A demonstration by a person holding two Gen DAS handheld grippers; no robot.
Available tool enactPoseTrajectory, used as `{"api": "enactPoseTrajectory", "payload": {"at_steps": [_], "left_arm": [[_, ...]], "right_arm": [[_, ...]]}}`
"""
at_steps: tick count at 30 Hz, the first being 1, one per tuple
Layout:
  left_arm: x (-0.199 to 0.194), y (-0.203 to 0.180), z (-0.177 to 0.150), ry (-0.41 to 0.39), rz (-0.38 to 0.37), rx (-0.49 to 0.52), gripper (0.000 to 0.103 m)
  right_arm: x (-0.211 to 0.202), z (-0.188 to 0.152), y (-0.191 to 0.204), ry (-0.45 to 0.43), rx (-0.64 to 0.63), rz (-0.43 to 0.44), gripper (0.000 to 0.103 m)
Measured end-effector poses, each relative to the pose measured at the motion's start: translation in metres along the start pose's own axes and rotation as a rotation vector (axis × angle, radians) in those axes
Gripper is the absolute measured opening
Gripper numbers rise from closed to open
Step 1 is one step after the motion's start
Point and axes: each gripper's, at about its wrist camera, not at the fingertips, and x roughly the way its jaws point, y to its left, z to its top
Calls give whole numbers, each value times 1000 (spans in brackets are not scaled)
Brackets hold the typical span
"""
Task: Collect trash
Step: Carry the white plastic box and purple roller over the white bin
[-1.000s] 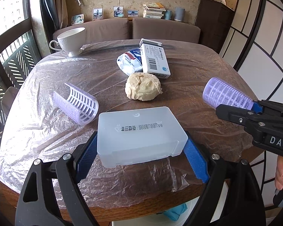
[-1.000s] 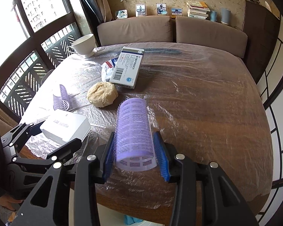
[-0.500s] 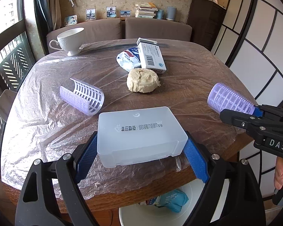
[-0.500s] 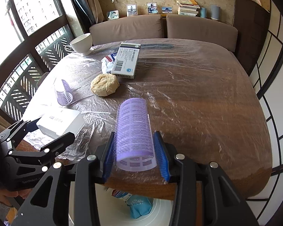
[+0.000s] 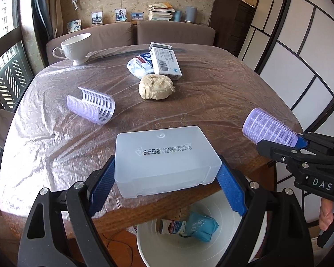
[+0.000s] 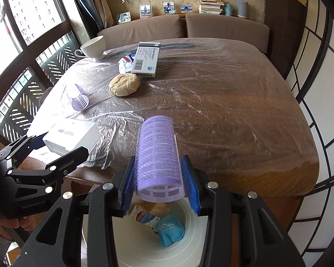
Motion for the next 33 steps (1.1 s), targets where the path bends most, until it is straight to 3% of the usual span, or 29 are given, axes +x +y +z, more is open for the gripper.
{"api": "enactPoseTrajectory", "payload": {"at_steps": [9, 17, 33], "left_arm": [[-21, -16, -26, -1, 52, -76, 87], [-36, -29, -61, 9, 97, -152, 87], [-34, -51, -100, 44, 148, -136, 87]], "right_arm": [[-17, -30, -2, 0, -13, 64, 40], [-30, -66, -9, 17, -29, 64, 40], [-26, -116, -15, 75, -71, 89, 40]]}}
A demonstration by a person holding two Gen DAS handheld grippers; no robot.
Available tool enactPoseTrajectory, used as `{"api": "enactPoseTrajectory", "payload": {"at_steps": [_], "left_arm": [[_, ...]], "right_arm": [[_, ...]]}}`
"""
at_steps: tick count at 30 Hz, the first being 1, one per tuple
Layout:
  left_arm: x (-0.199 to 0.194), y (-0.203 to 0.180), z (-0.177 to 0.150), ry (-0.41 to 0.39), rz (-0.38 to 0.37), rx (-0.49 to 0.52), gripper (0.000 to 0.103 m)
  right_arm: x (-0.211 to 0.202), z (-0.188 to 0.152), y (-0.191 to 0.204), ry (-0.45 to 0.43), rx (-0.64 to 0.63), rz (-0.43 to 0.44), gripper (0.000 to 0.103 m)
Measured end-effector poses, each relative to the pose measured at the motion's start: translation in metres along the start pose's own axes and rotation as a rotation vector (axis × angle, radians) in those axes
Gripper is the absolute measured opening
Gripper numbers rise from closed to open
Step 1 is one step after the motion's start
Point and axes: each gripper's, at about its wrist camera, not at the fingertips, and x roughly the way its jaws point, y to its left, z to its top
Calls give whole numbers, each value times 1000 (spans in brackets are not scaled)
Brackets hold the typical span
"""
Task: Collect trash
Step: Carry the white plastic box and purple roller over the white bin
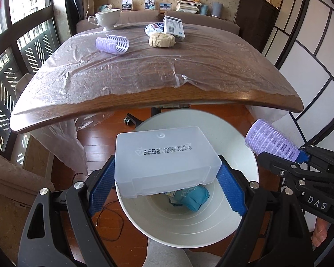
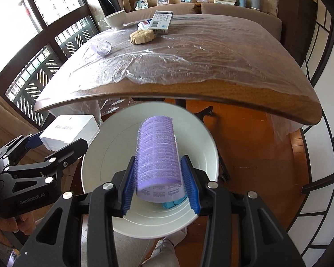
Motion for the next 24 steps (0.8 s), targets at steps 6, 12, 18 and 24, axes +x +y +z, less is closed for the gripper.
{"api": "enactPoseTrajectory", "payload": {"at_steps": [6, 12, 18, 24], "left_arm": [[7, -1, -9, 23, 15, 12, 87], [16, -1, -14, 54, 15, 9, 87], [25, -1, -19, 80, 9, 14, 87], [35, 2, -20, 115, -4, 10, 87]], "right_arm": [[10, -9, -5, 31, 0, 10, 40], [19, -12, -8, 59, -12, 4, 40], [25, -19, -9, 82, -21, -3, 40], [31, -24, -10, 102, -23, -9, 40]]}}
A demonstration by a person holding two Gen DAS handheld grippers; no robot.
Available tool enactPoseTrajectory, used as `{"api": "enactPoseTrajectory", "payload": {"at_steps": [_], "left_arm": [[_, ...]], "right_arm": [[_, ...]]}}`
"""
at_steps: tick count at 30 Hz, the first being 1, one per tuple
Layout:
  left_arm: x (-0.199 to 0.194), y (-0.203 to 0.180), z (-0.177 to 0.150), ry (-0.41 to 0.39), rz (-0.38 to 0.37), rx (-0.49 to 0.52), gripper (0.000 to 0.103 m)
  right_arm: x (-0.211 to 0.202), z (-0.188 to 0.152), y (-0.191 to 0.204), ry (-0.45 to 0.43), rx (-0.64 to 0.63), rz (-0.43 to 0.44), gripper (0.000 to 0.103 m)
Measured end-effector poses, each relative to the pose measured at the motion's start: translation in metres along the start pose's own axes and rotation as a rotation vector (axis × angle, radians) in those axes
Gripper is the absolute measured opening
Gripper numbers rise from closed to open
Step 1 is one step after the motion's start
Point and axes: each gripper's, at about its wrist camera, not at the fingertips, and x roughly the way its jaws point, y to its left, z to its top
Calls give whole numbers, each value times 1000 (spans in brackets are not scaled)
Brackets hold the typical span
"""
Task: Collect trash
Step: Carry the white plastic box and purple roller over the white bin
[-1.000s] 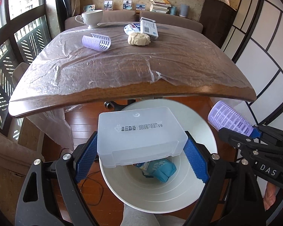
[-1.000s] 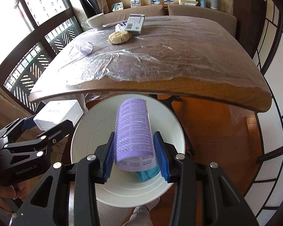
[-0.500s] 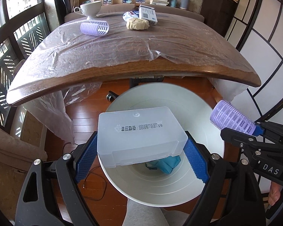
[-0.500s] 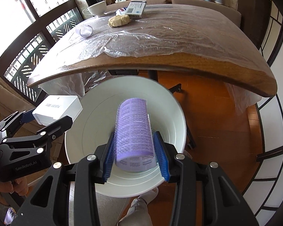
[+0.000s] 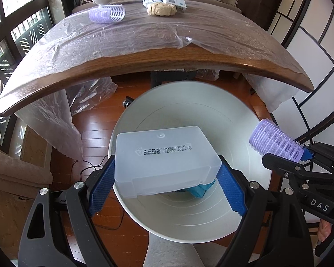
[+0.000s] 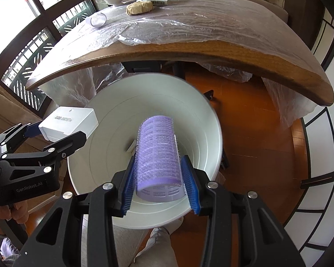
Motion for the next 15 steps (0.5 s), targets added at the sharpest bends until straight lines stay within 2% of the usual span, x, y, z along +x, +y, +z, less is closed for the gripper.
{"api": "enactPoseTrajectory", "payload": {"at_steps": [15], "left_arm": [[25, 2, 6, 59, -6, 24, 87]], "right_arm": [[26, 8, -4, 48, 11, -9, 40]]}}
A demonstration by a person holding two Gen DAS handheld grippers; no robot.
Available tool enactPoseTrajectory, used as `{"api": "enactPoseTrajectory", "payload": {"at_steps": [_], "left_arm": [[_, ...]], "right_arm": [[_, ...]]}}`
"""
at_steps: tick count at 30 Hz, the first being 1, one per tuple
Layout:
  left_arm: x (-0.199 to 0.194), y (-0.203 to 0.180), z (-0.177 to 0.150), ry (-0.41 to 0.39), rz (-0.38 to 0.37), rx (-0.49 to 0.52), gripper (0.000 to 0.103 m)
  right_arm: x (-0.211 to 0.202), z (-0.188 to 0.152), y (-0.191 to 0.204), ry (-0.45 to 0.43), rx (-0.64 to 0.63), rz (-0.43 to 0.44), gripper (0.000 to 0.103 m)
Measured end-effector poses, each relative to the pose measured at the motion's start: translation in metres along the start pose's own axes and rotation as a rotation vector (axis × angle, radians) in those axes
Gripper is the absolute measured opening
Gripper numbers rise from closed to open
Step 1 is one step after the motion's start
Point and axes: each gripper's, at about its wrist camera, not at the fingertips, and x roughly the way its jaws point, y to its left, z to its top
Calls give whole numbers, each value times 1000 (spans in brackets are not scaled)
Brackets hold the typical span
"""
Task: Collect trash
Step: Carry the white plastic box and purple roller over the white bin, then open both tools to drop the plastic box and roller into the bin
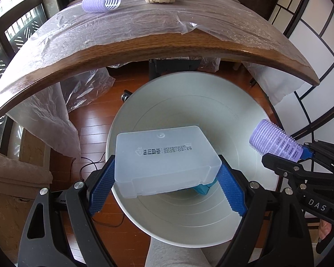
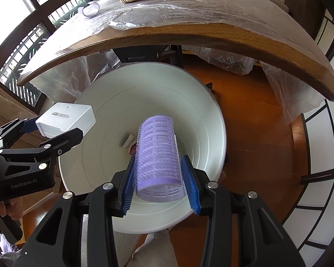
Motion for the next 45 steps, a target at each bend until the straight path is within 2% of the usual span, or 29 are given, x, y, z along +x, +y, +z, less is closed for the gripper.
{"api": "enactPoseTrajectory", "payload": {"at_steps": [11, 34, 37, 40, 45], "left_arm": [[18, 1, 4, 33, 6, 12, 87], [24, -3, 7, 47, 0, 11, 87], [23, -1, 9, 35, 6, -7, 88], [24, 4, 10, 37, 2, -30, 88], [18, 5, 12, 8, 9, -28, 94]], "right_arm": [[13, 3, -1, 31, -6, 4, 40], [21, 6, -2, 50, -22, 2, 40], [17, 6, -4, 30, -6, -15, 58], [13, 7, -6, 16, 6, -11, 61], [4, 7, -12, -7, 36, -3, 67]]}}
